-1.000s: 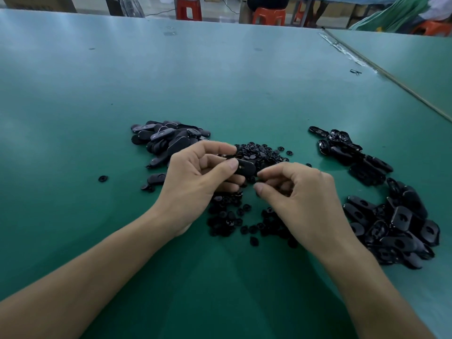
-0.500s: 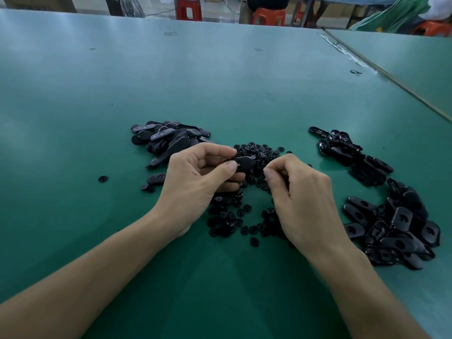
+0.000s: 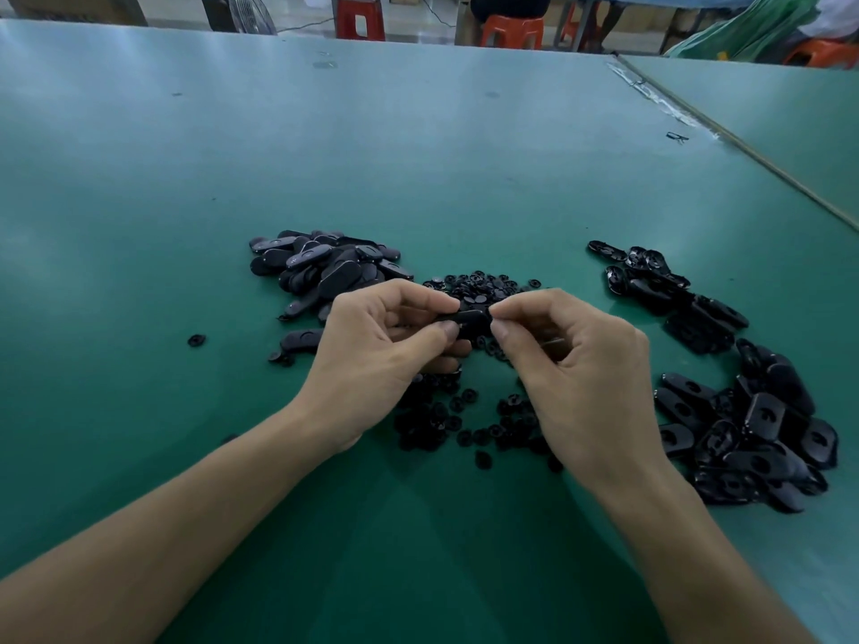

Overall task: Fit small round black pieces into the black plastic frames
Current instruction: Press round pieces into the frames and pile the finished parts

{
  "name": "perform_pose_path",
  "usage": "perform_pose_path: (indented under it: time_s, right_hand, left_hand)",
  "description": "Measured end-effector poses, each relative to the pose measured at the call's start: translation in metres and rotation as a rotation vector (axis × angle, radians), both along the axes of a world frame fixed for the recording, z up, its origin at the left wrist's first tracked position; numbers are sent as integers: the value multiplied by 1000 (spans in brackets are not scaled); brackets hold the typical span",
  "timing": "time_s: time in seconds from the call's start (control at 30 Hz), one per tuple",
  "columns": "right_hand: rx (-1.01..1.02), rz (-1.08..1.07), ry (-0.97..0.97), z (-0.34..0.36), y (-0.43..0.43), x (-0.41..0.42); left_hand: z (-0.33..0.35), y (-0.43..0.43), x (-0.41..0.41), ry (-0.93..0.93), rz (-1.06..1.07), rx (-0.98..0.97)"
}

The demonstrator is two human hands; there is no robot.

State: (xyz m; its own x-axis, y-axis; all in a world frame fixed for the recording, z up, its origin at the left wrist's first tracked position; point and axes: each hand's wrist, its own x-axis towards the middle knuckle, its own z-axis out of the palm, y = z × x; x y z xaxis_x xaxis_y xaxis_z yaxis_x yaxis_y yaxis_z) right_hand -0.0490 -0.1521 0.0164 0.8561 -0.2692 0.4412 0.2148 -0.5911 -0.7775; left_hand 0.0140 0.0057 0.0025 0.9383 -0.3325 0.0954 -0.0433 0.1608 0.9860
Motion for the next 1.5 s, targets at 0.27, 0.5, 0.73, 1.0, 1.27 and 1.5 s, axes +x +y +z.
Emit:
perform_pose_path:
  time_s: [0.27,0.5,0.73,1.0,1.27,1.5]
  right_hand:
    - [142,60,72,0,-2,3]
    - [79,73,115,-3,1,3]
    - [-17,46,146,-3,4,1]
    - [-101,38,128,0,5,-1]
    - [-29,-9,82,1,8,-1]
    - [19,11,123,2,9,-2]
  left_hand:
    - [1,0,0,7,-18,-4]
    - [-1,1,0,-23,-44,13]
    - [-3,0,1,-127,-64,93]
    - [-5,1,0,-165,-78,124]
    - [-5,0,1,-168,-72,132]
    - [-5,0,0,-170,-63,119]
